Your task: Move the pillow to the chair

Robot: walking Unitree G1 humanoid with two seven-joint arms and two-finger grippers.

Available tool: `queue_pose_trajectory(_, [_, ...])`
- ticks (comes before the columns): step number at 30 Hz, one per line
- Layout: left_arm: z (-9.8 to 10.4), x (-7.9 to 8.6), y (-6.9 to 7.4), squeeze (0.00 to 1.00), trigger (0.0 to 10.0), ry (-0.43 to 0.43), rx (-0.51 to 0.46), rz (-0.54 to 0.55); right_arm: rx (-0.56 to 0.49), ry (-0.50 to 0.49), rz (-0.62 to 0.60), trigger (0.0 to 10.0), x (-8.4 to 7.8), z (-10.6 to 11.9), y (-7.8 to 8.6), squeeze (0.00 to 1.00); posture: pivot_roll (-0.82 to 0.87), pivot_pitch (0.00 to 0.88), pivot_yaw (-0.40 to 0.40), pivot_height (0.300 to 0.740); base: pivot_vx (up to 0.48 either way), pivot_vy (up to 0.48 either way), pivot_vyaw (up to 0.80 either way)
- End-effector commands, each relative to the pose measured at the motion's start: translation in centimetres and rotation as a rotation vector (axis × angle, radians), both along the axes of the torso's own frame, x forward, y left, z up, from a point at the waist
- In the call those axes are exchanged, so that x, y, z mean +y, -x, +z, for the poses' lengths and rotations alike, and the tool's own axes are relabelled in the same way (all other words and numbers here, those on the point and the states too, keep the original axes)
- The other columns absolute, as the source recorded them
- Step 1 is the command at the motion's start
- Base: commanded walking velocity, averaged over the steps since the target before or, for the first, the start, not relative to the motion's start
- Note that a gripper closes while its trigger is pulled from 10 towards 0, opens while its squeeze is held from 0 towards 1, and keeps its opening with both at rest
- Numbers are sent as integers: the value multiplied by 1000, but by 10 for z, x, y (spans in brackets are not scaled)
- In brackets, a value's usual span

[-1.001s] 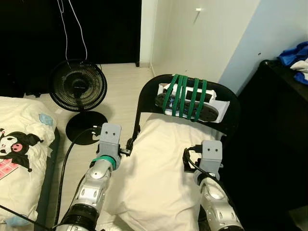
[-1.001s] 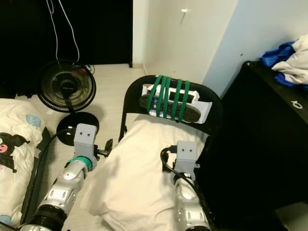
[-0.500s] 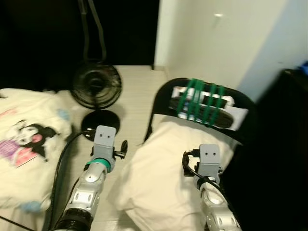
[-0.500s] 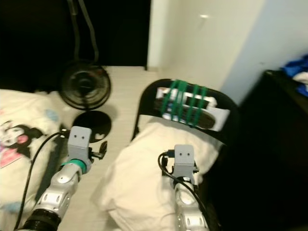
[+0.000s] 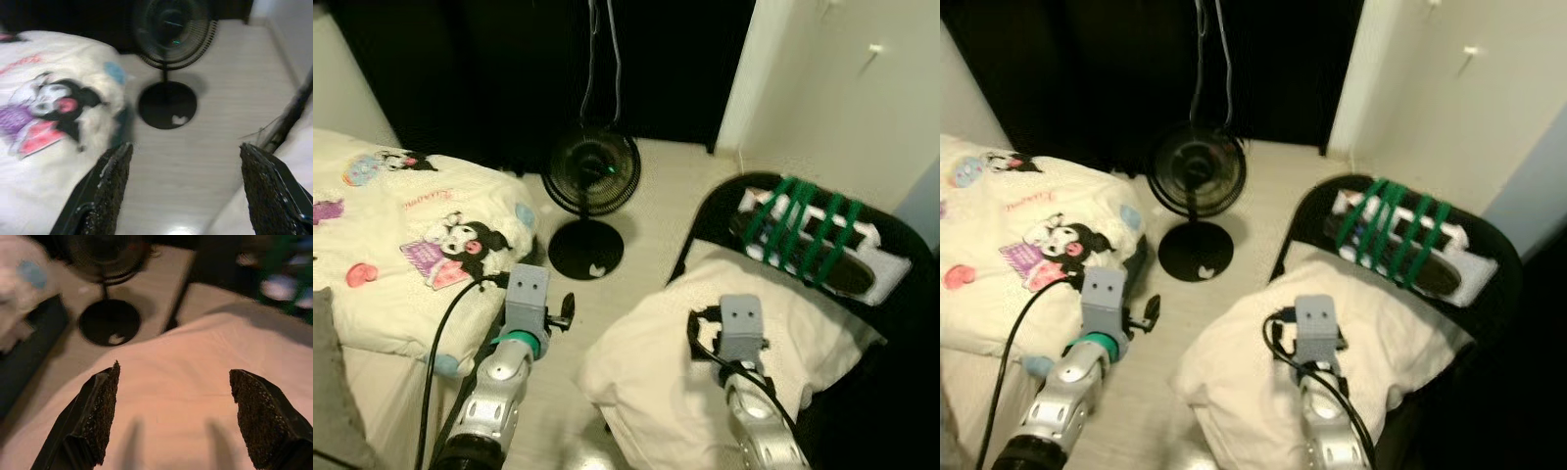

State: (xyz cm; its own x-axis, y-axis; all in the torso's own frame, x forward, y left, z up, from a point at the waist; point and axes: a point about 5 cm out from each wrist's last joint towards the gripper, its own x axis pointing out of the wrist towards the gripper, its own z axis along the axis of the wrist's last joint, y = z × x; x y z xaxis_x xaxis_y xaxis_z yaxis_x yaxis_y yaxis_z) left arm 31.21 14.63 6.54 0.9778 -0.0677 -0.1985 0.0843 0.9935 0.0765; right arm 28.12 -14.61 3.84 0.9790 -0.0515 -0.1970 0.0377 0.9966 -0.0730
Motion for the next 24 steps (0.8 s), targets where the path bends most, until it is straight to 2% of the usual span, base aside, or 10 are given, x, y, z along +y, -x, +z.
queue_pose_trajectory(1, [-2,-1,2,0,10000,5,17,-1,5,8,15,10000,4,-1,2,0,-70,0,47,740,0,0,800])
queue_pose_trajectory(15, [1,-9,0,0,10000,9,14,-36,12,-15,-15,10000,-1,-3,6,0,-77,8,57,740,0,0,800])
queue_pose_trajectory(24, [2,-7,-2,0,10000,-3,13,-32,16,-16,-16,10000,0,-3,6,0,-70,17,54,740,0,0,800])
